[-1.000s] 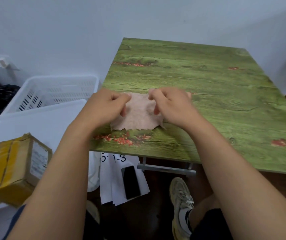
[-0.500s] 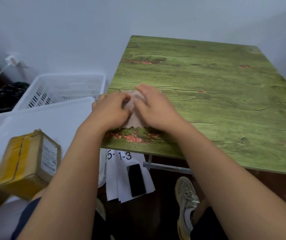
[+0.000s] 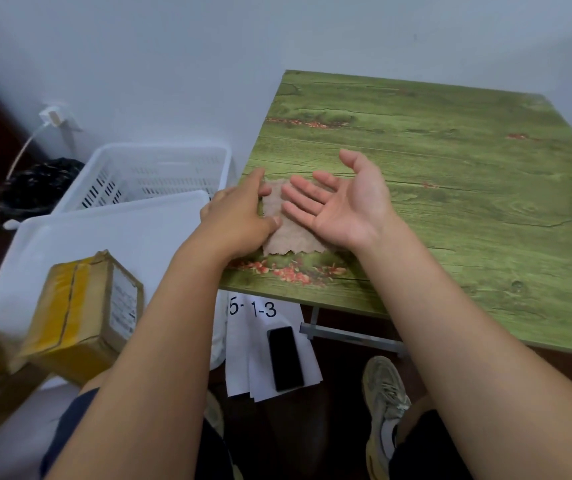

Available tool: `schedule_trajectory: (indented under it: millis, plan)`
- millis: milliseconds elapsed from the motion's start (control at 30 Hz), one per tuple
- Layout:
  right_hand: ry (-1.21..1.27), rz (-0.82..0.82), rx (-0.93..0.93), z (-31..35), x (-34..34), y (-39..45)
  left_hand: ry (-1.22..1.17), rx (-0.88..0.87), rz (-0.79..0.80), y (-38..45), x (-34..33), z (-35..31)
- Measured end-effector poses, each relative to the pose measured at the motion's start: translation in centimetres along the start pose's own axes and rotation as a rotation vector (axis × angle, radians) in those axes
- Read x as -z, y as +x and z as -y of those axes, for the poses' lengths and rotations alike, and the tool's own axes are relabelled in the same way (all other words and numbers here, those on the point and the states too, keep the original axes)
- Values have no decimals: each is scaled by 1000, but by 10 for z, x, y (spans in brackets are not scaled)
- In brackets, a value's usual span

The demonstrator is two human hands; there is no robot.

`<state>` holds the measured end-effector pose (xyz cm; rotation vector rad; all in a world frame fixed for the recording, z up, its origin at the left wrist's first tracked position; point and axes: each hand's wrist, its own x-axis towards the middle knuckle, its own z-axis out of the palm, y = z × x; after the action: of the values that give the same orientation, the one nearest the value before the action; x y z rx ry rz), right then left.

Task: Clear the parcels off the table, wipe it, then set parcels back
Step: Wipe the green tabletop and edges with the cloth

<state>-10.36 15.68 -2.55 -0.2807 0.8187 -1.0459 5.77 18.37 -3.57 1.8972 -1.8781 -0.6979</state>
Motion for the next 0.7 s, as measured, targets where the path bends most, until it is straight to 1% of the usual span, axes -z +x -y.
schedule_trajectory:
  millis: [67, 133, 167, 200, 233, 267, 300, 367, 400, 433, 467, 533, 567, 633, 700]
  plan:
    - [41, 27, -30, 3, 4, 0, -7, 1, 3, 0, 0, 2]
    - [48, 15, -10, 5, 6, -1, -15, 0, 8, 0, 0, 3]
    - [17, -11, 37, 4, 4, -2, -24, 0, 9, 0, 0, 4]
    - [-66, -58, 123, 4, 1, -3, -33, -4, 13, 0, 0, 5]
    - [-212, -112, 242, 2, -3, -4, -40, -11, 18, 0, 0, 7]
    - [-425, -159, 372, -1, -7, -6, -46, -22, 23, 0, 0, 8]
    - [-691, -188, 500, -4, -10, -8, -53, -29, 30, 1, 0, 9]
    - [-1266, -171, 695, -11, -8, -7, -62, -45, 28, 2, 1, 10]
    - [-1513, -142, 733, -14, -5, -4, -77, -55, 18, 1, 2, 10]
    - [-1710, -106, 713, -17, -1, 1, -106, -60, 2, 0, 3, 9]
    - [-1867, -76, 647, -20, 3, 5, -153, -59, -23, 0, 4, 9]
    - [-2097, -55, 480, -26, 8, 10, -234, -8, -74, -2, 7, 8]
    - [-2156, -61, 430, -28, 8, 12, -248, 46, -95, -3, 8, 9]
    - [-2189, -84, 405, -30, 5, 14, -257, 160, -108, -3, 12, 16]
    - [-2188, -104, 374, -30, 1, 17, -290, 206, -100, -5, 15, 19]
